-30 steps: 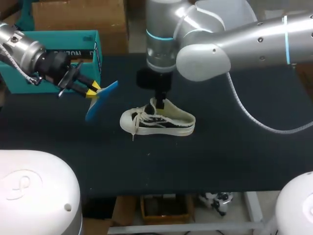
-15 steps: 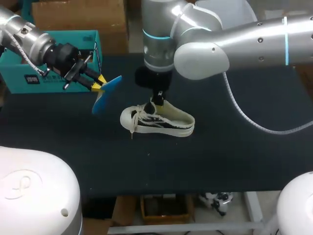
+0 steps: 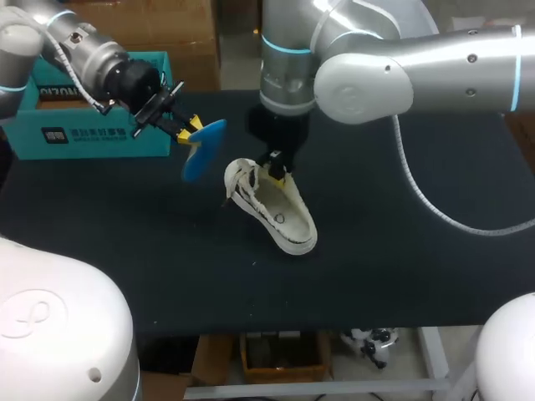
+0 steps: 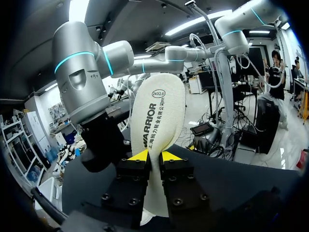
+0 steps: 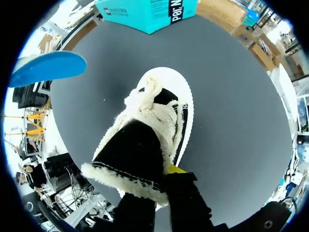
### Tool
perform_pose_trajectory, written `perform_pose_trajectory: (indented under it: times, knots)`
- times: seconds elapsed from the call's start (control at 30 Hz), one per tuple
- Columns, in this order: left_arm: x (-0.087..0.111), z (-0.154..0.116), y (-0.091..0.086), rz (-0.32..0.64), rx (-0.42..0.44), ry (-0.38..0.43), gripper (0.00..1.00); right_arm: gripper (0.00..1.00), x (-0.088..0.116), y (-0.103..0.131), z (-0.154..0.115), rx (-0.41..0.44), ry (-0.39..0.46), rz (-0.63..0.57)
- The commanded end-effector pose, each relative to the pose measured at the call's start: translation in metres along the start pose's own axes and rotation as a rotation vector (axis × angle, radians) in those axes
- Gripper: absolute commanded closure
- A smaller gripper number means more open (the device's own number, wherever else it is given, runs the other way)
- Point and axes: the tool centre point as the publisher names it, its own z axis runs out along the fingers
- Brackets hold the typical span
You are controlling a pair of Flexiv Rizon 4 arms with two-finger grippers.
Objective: Open the shoe tongue, take the insole out of the shoe, put the insole back into the shoe, and pack the shoe into the shoebox
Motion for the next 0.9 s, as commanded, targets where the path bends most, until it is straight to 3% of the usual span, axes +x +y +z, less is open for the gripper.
perform_pose_trajectory:
  times: [0.03,0.47,0.9]
  knots:
    - [-0.011,0.000,0.010,0.030,0.108,0.157,1.00,1.00,0.001,-0.021,0.001,-0.073,0.020,0.130]
    - [-0.009,0.000,-0.008,0.120,0.197,0.209,1.00,1.00,0.021,-0.042,-0.002,-0.154,0.024,0.412]
    - [-0.008,0.008,-0.001,0.114,0.221,0.242,1.00,1.00,0.023,-0.042,0.013,-0.152,0.050,0.459]
